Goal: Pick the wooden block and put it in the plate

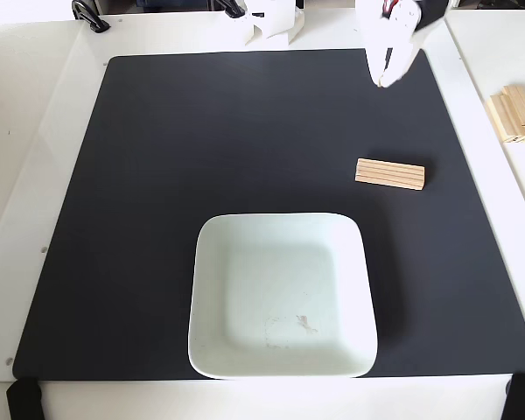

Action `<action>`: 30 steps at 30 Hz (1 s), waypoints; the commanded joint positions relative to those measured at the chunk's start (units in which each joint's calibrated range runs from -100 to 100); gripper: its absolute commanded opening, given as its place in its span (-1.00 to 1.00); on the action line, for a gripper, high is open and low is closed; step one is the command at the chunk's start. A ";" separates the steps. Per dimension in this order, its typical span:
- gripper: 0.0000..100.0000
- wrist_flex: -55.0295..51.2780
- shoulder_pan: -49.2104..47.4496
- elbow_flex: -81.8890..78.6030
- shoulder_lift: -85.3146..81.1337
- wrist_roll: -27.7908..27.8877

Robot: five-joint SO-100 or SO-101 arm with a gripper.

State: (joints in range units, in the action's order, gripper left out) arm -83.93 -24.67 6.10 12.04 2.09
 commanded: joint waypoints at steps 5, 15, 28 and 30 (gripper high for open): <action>-0.56 0.81 4.18 9.86 8.89 -2.94; -0.55 0.28 5.41 21.47 18.89 -7.80; -0.53 0.81 5.53 22.91 21.78 -13.30; -0.53 0.90 5.41 22.91 21.78 -14.31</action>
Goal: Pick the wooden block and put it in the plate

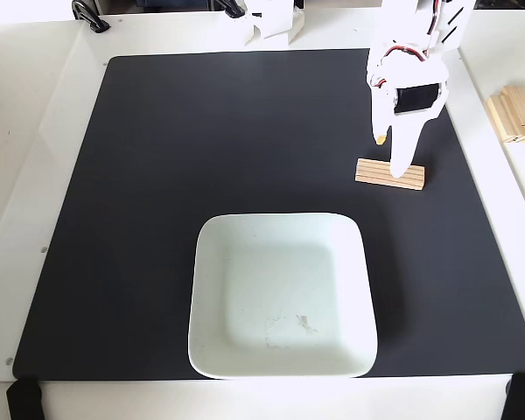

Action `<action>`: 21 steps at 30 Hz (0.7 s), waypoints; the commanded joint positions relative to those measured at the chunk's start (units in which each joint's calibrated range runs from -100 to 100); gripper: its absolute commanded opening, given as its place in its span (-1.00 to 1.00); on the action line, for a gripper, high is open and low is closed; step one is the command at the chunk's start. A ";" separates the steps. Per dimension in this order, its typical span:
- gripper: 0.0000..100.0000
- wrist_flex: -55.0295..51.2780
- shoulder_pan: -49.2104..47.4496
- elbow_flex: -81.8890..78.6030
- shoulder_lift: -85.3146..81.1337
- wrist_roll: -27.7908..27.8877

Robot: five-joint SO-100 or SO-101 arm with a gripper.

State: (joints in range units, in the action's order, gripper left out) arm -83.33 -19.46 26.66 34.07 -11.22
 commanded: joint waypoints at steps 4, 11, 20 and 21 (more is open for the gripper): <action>-0.53 1.10 0.31 2.45 0.84 -2.45; -0.53 0.13 0.42 8.11 5.34 -4.69; -0.53 -0.05 -0.03 8.02 6.01 -4.86; -0.53 -0.94 -0.25 8.02 6.10 -4.75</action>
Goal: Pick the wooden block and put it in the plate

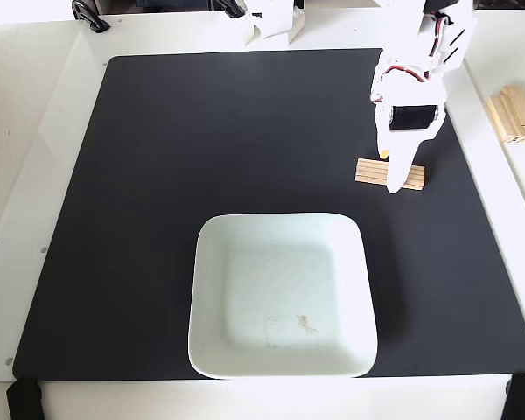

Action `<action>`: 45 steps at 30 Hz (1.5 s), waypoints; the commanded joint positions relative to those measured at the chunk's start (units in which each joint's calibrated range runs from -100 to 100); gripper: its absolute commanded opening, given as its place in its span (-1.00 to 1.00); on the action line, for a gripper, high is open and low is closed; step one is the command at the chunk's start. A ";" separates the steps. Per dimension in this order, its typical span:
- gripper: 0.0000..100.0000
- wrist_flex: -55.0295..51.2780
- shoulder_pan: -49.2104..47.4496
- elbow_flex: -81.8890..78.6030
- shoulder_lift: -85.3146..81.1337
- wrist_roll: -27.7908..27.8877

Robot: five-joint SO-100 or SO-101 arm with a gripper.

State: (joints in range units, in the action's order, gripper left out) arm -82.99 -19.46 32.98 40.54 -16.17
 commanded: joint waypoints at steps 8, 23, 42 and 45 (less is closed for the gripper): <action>-0.53 -4.55 -0.70 1.70 -0.11 0.26; -0.54 -4.99 -0.14 2.78 2.85 0.26; -0.96 -4.72 0.20 2.78 3.02 0.31; -0.97 -4.63 0.20 2.60 2.94 0.37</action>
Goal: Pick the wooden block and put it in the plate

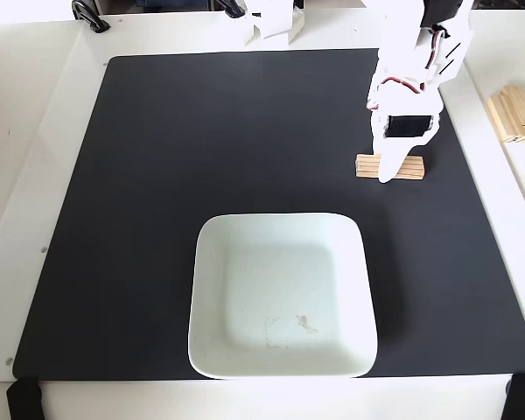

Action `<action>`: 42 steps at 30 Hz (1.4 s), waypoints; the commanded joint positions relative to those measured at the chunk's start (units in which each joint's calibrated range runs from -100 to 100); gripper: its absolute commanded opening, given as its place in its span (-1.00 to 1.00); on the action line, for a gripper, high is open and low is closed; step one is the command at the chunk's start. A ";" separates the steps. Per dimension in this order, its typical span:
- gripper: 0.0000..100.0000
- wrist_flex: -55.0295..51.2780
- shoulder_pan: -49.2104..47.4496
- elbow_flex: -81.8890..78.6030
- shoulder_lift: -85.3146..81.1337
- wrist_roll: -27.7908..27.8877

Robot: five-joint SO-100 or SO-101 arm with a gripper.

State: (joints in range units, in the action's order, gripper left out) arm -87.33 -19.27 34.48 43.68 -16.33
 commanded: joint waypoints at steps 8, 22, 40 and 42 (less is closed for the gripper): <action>-0.98 0.06 -0.44 -2.40 -9.45 8.11; -0.98 6.07 9.97 -25.16 -47.50 38.11; -0.98 41.95 25.98 -46.76 -56.40 71.00; -0.98 47.96 25.98 -44.78 -52.50 71.00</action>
State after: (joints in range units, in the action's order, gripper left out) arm -46.43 6.42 -12.34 -11.78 54.20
